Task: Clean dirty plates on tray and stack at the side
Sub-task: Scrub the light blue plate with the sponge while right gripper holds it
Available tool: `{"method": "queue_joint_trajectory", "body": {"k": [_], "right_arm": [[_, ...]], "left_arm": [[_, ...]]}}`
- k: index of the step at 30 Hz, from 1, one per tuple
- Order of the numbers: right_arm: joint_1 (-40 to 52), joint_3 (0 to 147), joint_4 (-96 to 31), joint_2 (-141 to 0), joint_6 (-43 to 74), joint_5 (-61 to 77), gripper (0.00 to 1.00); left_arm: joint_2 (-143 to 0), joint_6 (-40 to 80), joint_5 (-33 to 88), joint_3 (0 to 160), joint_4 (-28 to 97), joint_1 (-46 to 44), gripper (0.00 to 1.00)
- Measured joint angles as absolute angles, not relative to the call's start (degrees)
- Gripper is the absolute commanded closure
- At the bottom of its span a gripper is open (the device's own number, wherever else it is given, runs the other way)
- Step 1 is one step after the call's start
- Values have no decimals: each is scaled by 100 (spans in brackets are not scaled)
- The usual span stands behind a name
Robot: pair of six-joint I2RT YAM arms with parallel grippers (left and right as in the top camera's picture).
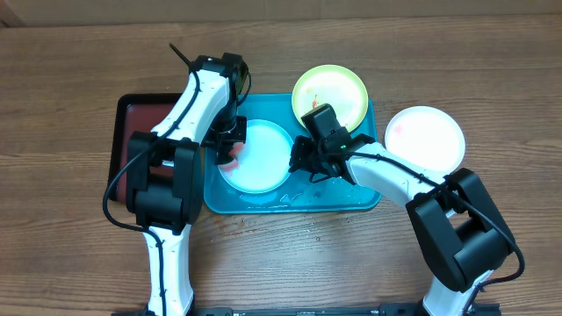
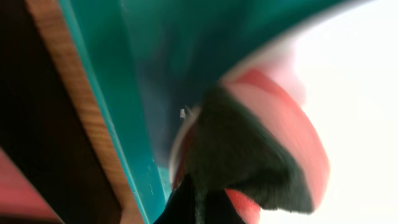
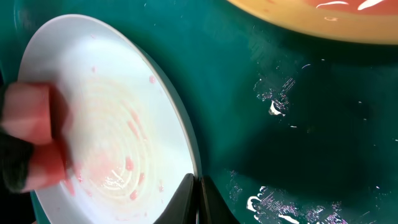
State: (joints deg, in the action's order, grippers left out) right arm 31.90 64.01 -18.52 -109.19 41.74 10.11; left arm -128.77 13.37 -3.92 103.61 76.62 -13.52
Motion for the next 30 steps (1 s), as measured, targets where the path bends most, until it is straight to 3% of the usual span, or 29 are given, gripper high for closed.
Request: {"method": "queue_joint_trajectory", "body": {"k": [8, 15, 19, 24, 30], "right_arm": [[3190, 6401, -1855, -10919, 4176, 1015, 96], [3190, 6401, -1857, -10919, 4174, 1024, 96], [3190, 6401, -1855, -10919, 4176, 1026, 96], [3190, 6401, -1855, -10921, 4176, 1024, 96], [3190, 6401, -1848, -10921, 4174, 1026, 96]], "left_arm": [[-12877, 152, 950, 10361, 7594, -1603, 96], [-12877, -60, 1177, 10361, 6805, -1992, 96], [-12877, 565, 368, 10363, 6549, -2038, 96], [-12877, 1949, -1214, 10363, 7076, -2023, 96], [-12877, 2545, -1363, 10363, 7741, -2012, 96]]}}
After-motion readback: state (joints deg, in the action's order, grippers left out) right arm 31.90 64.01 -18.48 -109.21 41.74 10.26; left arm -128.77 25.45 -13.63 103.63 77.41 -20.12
